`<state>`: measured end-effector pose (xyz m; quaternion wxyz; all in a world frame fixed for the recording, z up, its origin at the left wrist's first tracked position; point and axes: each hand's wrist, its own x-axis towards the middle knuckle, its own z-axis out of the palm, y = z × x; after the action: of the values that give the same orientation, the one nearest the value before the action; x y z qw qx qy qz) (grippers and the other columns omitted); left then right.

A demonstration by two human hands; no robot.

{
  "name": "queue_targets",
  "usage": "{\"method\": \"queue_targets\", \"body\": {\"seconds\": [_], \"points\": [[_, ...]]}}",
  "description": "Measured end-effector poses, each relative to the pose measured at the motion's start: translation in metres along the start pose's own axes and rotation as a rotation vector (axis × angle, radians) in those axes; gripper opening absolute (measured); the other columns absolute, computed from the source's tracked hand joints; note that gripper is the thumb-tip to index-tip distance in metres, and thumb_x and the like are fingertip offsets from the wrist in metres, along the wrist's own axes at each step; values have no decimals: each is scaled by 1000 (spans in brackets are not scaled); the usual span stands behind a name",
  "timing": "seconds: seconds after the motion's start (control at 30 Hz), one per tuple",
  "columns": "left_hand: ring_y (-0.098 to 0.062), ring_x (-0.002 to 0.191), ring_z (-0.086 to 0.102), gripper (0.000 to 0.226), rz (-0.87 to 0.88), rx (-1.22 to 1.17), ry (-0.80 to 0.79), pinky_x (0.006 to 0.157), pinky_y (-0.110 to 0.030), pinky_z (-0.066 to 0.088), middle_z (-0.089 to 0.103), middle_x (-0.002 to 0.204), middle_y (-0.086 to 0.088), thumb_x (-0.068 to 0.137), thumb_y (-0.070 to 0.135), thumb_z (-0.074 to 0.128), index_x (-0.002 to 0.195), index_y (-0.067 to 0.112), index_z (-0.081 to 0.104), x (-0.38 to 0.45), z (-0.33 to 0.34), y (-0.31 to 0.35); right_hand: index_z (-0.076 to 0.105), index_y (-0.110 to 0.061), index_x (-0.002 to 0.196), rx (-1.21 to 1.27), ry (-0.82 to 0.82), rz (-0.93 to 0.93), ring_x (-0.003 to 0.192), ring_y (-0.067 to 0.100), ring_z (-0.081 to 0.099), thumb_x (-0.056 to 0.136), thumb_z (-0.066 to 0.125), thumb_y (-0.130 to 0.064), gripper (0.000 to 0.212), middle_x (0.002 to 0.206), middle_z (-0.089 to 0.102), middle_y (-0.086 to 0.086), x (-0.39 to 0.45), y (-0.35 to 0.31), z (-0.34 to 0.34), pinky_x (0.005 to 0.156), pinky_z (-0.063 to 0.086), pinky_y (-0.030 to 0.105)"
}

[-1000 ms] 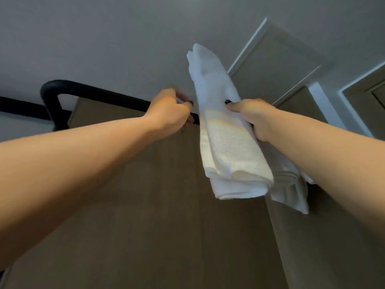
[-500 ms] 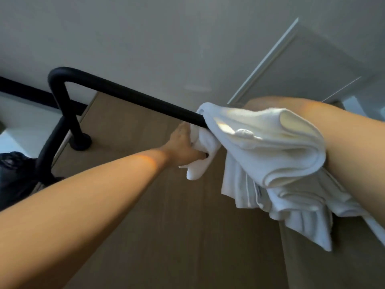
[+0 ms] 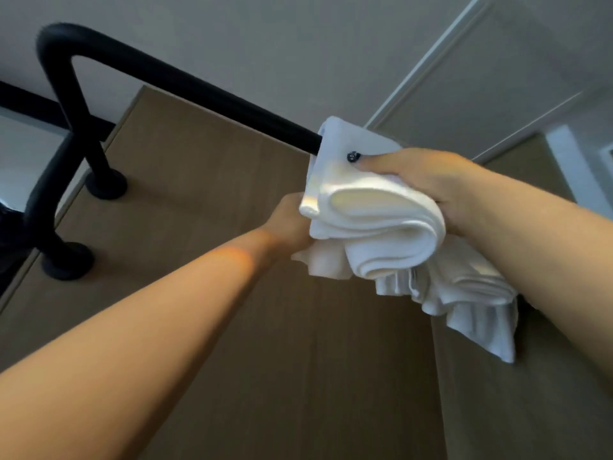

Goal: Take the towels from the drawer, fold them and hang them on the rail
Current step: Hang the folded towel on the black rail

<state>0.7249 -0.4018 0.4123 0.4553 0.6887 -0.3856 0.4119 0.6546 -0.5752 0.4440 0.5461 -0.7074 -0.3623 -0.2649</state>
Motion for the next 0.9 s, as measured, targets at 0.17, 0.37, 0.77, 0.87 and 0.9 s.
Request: {"method": "queue_targets", "body": {"seconds": [0.17,0.37,0.77,0.87,0.9], "points": [[-2,33,44,16,-21,-162,-179,37,-13,33,52,42,10,81,0,60,77,12,51,-14,-7,9,67,-7,118,215,51,-50,78,25,74,80,75,-33,46,95,76,12,-5,39,3,59,57,33],[-10,71,72,11,-70,-257,-147,58,-26,59,75,80,1,96,12,58,105,10,64,-23,-10,0,68,-20,112,325,194,-105,67,23,73,83,74,-41,36,90,76,6,-15,58,18,45,55,32],[-23,99,72,52,-164,-223,-172,83,-35,58,76,106,-7,84,58,61,113,16,71,-31,-11,34,67,-16,115,308,304,-36,88,21,73,83,66,-57,52,98,76,3,1,80,46,87,58,43],[-20,93,74,48,-203,-127,-162,82,-33,55,77,100,-6,73,40,73,111,10,70,-34,-8,33,71,-14,112,459,118,-15,98,27,72,85,61,-61,55,104,75,9,-1,84,45,95,53,47],[-19,93,74,46,-208,-117,-152,83,-32,56,77,99,-5,73,37,73,110,10,70,-35,-8,32,71,-15,113,494,67,-12,99,28,72,86,60,-62,56,105,75,10,-2,85,44,95,53,46]]}}
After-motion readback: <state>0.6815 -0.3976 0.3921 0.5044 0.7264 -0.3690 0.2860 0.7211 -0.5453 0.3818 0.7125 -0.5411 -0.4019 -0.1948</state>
